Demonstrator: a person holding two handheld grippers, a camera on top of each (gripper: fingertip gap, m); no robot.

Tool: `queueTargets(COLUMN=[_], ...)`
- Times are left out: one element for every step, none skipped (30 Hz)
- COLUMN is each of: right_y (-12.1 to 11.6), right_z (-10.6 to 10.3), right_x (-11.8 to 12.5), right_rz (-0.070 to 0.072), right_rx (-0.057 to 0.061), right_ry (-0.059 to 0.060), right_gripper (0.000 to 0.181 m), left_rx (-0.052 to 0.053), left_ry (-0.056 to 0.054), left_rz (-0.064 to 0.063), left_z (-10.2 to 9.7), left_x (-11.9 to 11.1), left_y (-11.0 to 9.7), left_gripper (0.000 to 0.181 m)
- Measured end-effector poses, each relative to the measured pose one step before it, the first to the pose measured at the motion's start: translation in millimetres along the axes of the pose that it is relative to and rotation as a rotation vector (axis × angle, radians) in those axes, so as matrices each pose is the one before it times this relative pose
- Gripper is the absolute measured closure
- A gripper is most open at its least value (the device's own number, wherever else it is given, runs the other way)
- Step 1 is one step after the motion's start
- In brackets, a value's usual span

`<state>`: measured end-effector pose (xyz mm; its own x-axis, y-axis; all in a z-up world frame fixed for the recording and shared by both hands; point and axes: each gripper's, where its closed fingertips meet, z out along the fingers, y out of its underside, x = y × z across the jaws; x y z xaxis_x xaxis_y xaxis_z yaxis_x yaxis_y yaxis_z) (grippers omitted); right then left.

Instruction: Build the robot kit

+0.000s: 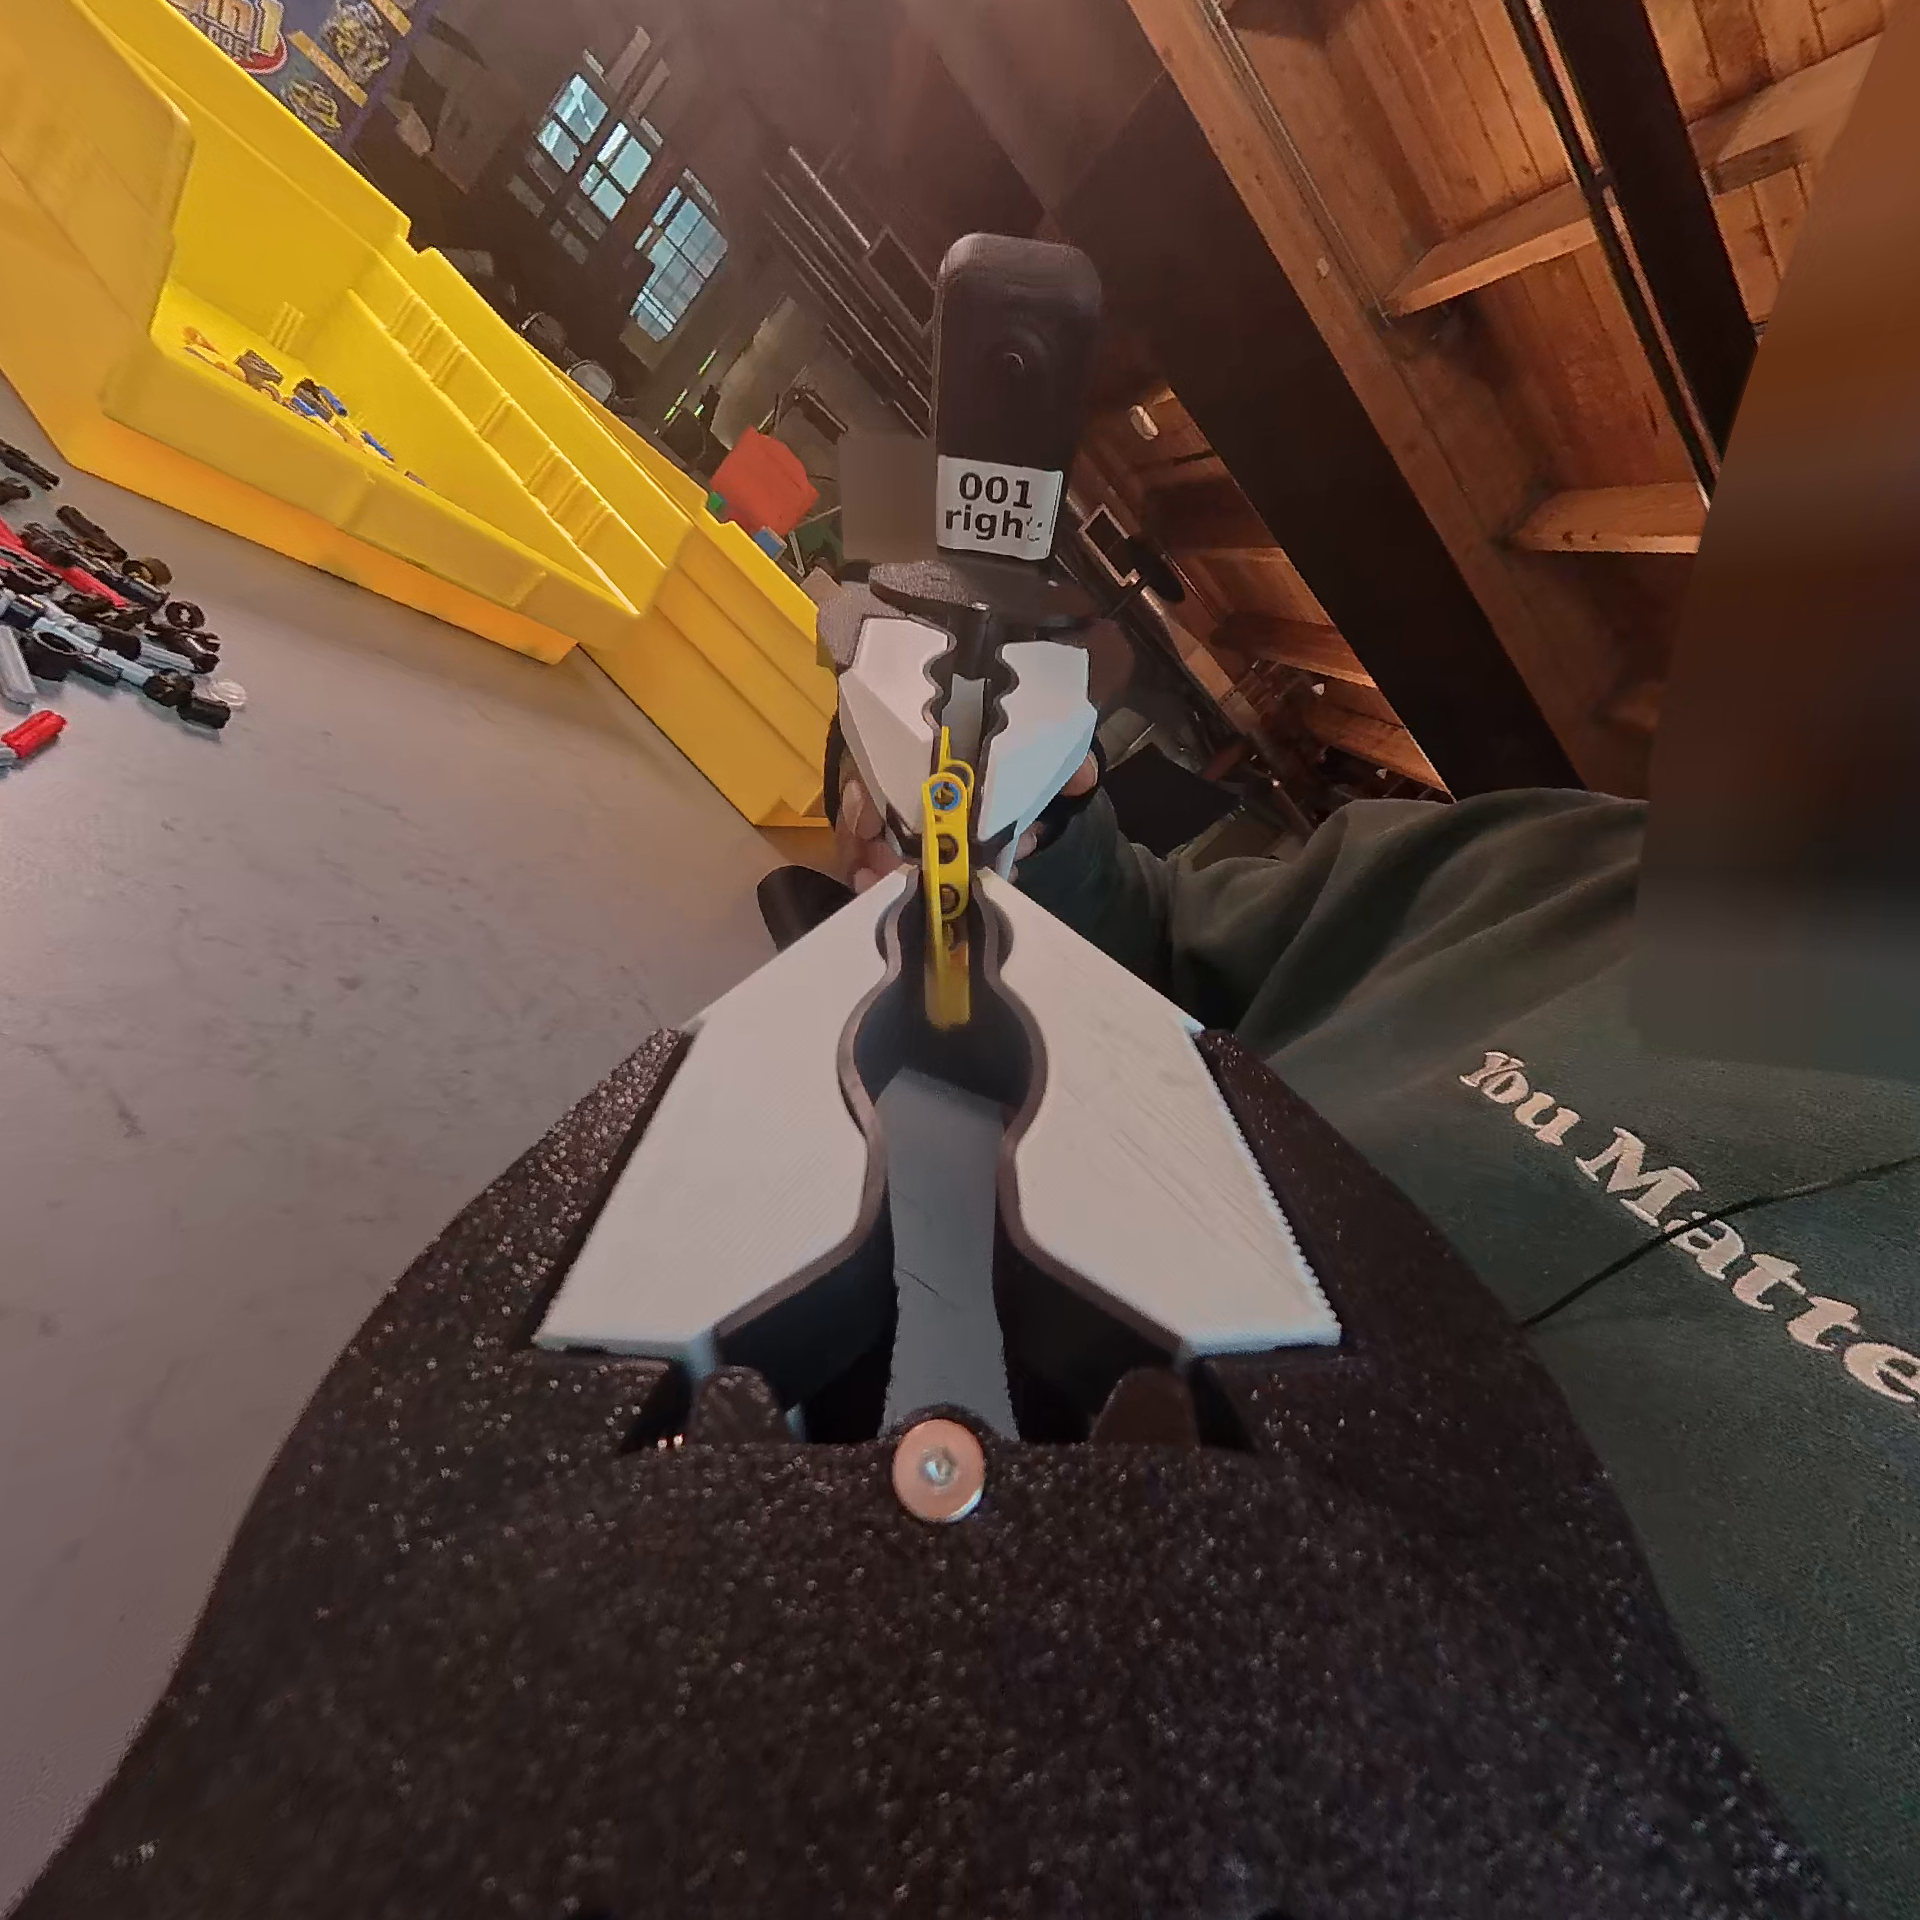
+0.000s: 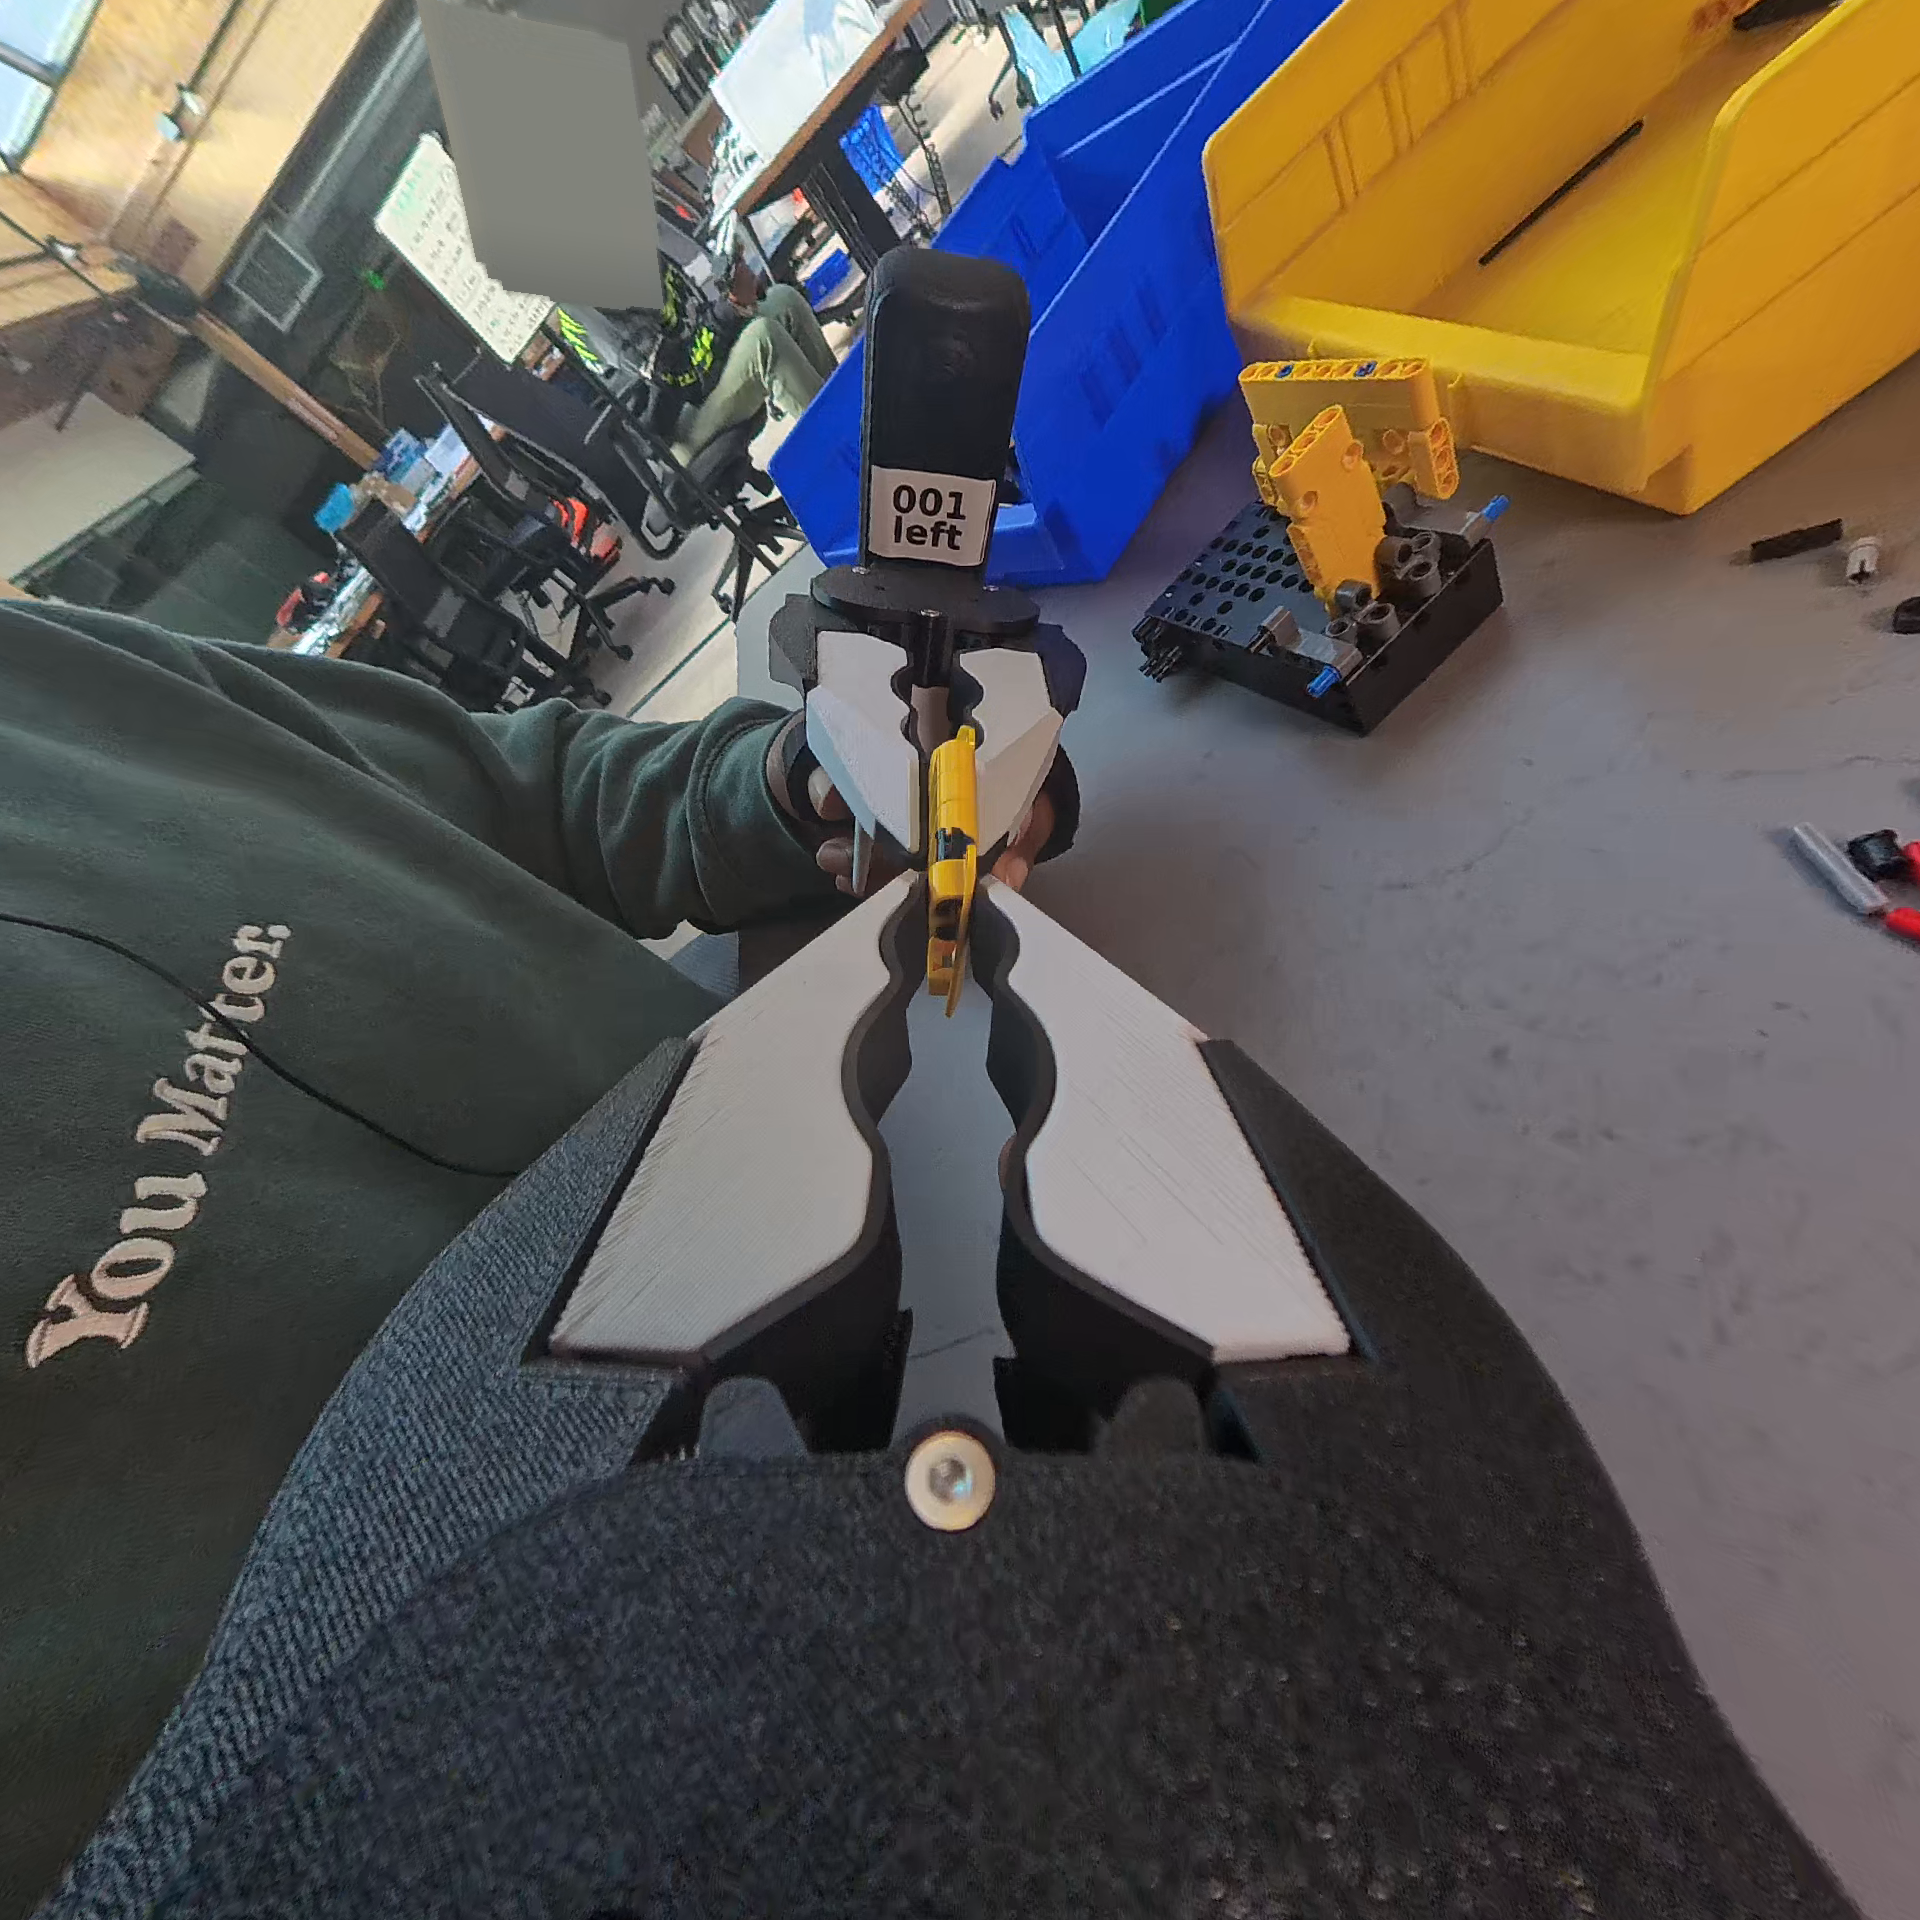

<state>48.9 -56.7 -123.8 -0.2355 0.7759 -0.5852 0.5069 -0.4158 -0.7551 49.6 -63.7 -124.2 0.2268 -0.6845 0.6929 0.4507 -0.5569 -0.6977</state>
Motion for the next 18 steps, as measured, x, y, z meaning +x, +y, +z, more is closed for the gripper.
queueTargets(right_y=[-1.82,-1.67,-1.26,-0.77,0.69,0.6,-0.59,-1.16,-1.62,-2.02,-1.13,0.66,1.8,2.14,2.37,2.72,3.36,3.4], right_z=[-0.76,0.27,1.49,2.07,2.43,2.22,0.9,-0.4,-1.48,-2.2,-1.79,-0.4,1.07,2.15,2.95,3.44,3.64,3.66], right_x=[0.78,-0.56,-0.96,-0.75,-0.21,-0.16,-0.03,0.3,0.11,-0.55,-2.44,-4.2,-2.93,-2.95,-2.39,1.22,2.66,3.0], right_rz=[-0.0138,-0.0123,-0.0089,-0.0115,-0.016,-0.0132,-0.0107,-0.0082,-0.0047,-0.0019,-0.0004,0.0005,0.0001,0.0027,0.0132,0.0179,0.0159,0.0175], right_rx=[-0.0078,-0.012,-0.0156,-0.02,-0.0272,-0.0245,-0.0133,-0.007,-0.0016,0.0003,-0.0067,-0.0222,-0.0343,-0.0409,-0.0442,-0.0436,-0.0413,-0.0352], right_ry=[0.0078,-0.0001,-0.0025,0.0006,0.0039,0.003,0.0033,0.0038,0.0019,-0.0036,-0.0149,-0.0236,-0.0137,-0.0159,-0.0198,-0.0051,-0.0027,-0.0042], right_gripper=[0.175,0.175,0.175,0.175,0.175,0.175,0.175,0.175,0.175,0.175,0.175,0.175,0.175,0.175,0.175,0.175,0.175,0.175], left_rx=[-0.0117,-0.0156,-0.0195,-0.0173,-0.0121,-0.0062,0.0004,0.0048,0.0053,0.0063,0.0109,0.0168,0.018,0.0151,0.0122,0.0049,-0.0022,-0.0054], left_ry=[0.0004,-0.0005,-0.0011,-0.0054,-0.009,-0.0063,-0.0023,-0.0046,-0.0126,-0.0193,-0.0203,-0.0182,-0.0113,-0.003,0.0058,0.0142,0.0138,0.0195], left_rz=[0.0015,0.0028,0.0052,0.0071,0.0069,0.0023,-0.0043,-0.009,-0.014,-0.0261,-0.0459,-0.062,-0.0676,-0.0651,-0.0569,-0.0479,-0.0388,-0.0303], left_z=[1.2,1.55,1.94,1.76,1.2,0.48,-0.22,-0.4,-0.37,-0.3,-0.27,0.19,0.63,1.39,2.07,2.4,2.48,2.22], left_x=[0.5,0.51,0.62,0.2,-0.35,-0.49,-0.3,-0.86,-2.21,-3.87,-4.95,-5.56,-5.1,-3.48,-1.68,0.13,0.43,1.69], left_y=[2.13,2.89,3.46,3.17,2.27,1.25,-0.08,-0.74,-0.68,-0.26,-0.22,-0.5,-0.35,0.21,0.87,2.29,3.63,4.0], left_gripper=[0.176,0.176,0.176,0.175,0.175,0.175,0.175,0.175,0.175,0.175,0.175,0.175,0.175,0.175,0.176,0.176,0.175,0.176])
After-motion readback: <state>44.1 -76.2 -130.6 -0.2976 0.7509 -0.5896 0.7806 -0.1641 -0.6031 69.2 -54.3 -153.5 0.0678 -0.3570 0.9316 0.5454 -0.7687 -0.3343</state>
